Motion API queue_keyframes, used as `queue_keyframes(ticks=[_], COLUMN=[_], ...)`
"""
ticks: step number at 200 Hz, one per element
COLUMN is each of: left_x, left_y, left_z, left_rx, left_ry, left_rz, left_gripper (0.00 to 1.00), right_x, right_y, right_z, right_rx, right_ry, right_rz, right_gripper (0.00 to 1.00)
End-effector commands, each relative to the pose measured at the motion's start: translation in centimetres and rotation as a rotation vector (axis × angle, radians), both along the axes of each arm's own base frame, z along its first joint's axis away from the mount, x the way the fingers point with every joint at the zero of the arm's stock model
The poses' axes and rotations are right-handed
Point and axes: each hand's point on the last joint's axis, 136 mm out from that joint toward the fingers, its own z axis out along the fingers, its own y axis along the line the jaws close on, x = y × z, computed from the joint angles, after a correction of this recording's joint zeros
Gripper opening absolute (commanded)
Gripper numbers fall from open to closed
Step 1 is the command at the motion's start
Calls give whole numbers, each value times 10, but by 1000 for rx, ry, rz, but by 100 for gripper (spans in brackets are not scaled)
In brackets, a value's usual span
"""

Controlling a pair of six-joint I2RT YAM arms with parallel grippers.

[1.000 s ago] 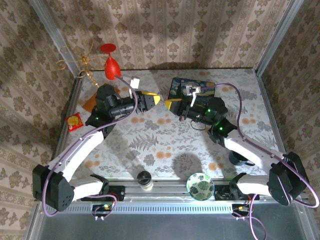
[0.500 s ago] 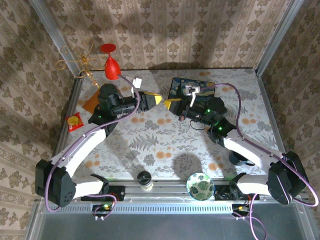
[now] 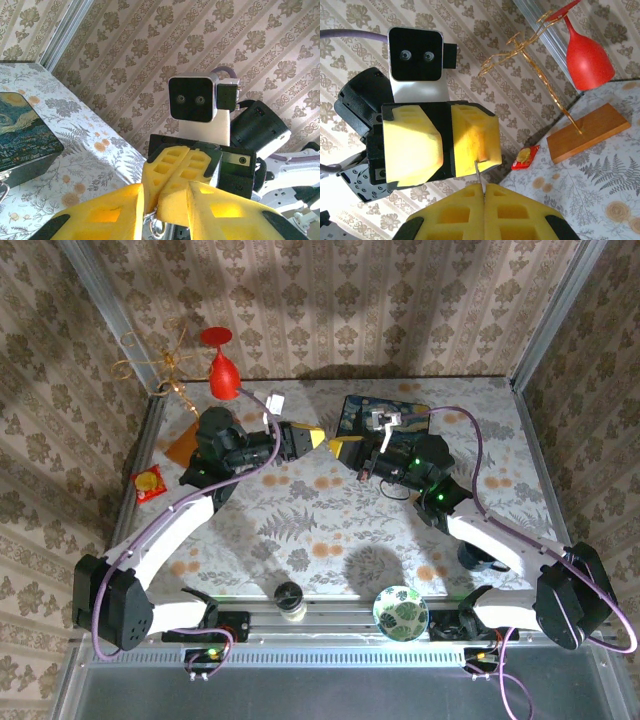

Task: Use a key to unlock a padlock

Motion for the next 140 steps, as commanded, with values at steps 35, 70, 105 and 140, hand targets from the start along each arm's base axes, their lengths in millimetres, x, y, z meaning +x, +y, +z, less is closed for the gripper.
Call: queue_keyframes(ticks=[35,70,105,140], left_x=[-6,-7,-7,-7], left_y=[-4,-5,-5,-6], left_z=[-3,-1,1,3], left_rx=[-20,-33,-44,-52], left_ry=[0,-3,-10,-16], left_rz=[-45,-52,-59,-60], left_gripper=[29,22,19,11], right_x=[2,2,2,2], right_y=[-2,-2,1,3], right_z=[29,28,27,26], right_rx=[70,78,80,77], right_ry=[-62,-56,-50,-45], right_rz=[-23,-24,-14,-7], right_gripper=[0,0,0,0])
